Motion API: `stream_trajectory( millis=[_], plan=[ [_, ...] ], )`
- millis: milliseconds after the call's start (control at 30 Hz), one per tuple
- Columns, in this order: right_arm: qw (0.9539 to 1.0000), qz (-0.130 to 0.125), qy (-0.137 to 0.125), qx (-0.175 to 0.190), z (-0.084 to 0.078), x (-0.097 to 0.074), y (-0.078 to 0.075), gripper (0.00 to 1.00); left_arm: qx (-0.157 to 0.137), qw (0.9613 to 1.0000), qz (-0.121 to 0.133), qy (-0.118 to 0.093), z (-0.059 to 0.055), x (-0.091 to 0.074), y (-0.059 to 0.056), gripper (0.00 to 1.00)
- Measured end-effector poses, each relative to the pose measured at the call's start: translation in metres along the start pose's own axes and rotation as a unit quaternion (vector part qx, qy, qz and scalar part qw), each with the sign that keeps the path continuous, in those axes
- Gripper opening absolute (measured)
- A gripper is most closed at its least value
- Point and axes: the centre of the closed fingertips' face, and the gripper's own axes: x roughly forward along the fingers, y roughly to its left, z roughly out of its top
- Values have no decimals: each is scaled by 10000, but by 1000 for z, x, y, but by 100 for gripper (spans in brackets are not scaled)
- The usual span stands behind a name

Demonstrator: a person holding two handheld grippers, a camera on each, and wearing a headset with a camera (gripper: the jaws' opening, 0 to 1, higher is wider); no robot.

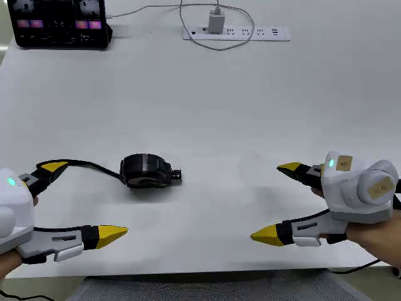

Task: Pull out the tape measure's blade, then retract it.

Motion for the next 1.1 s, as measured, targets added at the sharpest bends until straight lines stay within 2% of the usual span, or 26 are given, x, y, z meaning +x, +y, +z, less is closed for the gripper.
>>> stream_trajectory(
  millis=[133,300,467,1100],
  plan=[
    [10000,0,9,-37,0,1,0,91,27,10000,-22,21,0,1,-1,99],
    [10000,27,-17,-88,0,2,2,89,92,9999,-48,37,1,2,-1,99],
    [9999,63,72,-87,-2,4,3,86,144,9998,-55,105,0,4,-1,99],
    [9998,58,96,-181,2,6,-4,88,323,9990,-273,152,5,13,-1,99]
  ],
)
